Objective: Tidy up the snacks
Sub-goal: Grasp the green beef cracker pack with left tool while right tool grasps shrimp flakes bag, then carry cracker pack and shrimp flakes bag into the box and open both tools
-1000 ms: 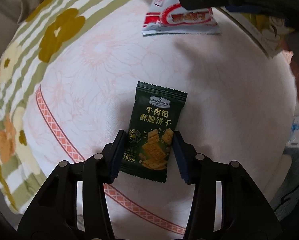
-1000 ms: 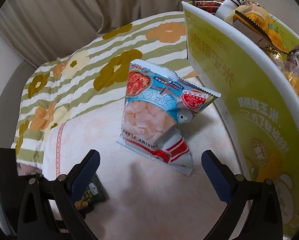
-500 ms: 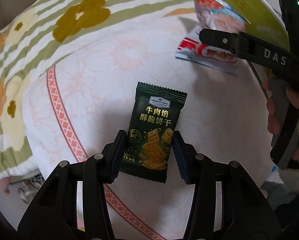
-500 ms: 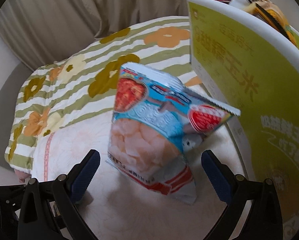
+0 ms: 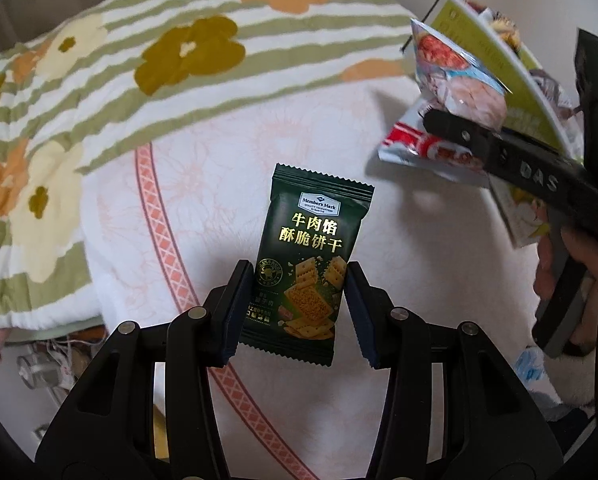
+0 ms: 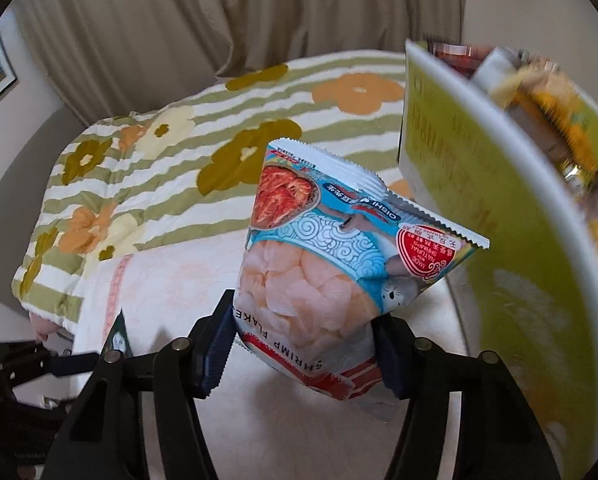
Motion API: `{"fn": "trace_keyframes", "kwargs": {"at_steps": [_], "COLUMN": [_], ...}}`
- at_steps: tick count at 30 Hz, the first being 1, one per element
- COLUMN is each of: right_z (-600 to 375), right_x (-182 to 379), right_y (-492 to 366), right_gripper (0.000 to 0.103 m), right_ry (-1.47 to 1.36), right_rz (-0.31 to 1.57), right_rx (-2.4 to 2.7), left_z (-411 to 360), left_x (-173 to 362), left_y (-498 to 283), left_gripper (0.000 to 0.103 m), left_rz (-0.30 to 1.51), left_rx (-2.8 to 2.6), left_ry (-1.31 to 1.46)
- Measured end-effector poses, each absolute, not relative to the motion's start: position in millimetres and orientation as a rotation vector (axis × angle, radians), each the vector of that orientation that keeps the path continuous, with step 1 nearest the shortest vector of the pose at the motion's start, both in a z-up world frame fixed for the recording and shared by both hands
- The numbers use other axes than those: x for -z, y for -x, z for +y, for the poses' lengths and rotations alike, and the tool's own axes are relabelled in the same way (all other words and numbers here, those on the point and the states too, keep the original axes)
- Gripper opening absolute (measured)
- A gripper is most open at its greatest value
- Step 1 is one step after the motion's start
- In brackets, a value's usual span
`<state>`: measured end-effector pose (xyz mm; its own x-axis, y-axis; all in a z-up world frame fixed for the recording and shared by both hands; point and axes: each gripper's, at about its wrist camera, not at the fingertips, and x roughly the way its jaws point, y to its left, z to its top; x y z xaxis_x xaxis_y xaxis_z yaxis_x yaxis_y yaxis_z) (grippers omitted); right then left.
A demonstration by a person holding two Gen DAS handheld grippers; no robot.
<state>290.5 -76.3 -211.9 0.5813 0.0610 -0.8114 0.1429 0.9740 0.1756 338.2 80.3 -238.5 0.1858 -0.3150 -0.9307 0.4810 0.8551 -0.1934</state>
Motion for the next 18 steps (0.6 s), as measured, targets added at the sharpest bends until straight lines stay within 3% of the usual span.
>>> {"fn": "trace_keyframes", "kwargs": {"at_steps": [8, 18], "right_z": [-85.7, -177.9], "right_x": [140.8, 69.3], "right_y": [-250.7, -213.1], "right_gripper": [0.057, 0.057], "right_ry": [-0.212, -0.162], "right_rz": [0.868, 0.803], "right_rx": [0.019, 0.037], "left_z": [60.6, -30.1], "left_x": [174.0, 107.7], "left_y": [-327.6, -311.9], "left_gripper": [0.043, 0.043], "left_rz": [1.144, 1.011], "left_rx": [0.614, 0.648], "left_ry": [-0.131, -0.137]}}
